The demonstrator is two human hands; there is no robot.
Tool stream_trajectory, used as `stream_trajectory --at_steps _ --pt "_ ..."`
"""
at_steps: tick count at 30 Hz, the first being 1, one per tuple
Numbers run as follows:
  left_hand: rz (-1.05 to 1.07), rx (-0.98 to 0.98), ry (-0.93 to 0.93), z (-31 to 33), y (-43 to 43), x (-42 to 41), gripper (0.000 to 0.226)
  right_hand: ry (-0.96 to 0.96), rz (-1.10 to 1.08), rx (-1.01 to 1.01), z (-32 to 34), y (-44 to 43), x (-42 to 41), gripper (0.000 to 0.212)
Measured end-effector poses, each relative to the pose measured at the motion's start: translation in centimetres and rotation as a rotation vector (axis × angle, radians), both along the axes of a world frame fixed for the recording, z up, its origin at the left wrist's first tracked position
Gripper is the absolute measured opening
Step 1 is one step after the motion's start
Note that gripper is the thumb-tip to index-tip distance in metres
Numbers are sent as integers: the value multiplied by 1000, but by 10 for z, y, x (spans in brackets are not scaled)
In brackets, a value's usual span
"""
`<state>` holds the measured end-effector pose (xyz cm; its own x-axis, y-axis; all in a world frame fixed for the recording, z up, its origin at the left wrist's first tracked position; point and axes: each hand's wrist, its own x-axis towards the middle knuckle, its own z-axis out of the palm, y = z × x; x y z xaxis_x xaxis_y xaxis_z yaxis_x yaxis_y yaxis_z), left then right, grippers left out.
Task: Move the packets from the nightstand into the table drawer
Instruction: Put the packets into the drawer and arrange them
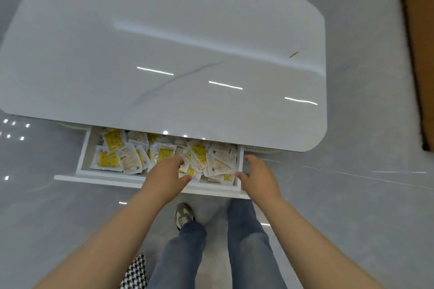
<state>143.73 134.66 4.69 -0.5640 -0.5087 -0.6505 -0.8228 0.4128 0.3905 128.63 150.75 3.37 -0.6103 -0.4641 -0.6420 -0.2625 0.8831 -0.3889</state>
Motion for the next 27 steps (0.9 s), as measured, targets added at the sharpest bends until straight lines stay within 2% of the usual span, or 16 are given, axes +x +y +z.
stream_trajectory --at_steps 5,11,17,27 --pt "-142 -80 66 104 18 -21 52 83 80 -19 105 31 -2 45" --pt "-296 -142 172 201 66 -65 52 248 21 -140 209 89 -29 43" --pt "-466 -243 304 273 132 -140 51 411 -29 -190 287 176 -87 47" --pt "-572 -298 611 358 267 -288 44 717 -209 -320 393 335 -191 42"
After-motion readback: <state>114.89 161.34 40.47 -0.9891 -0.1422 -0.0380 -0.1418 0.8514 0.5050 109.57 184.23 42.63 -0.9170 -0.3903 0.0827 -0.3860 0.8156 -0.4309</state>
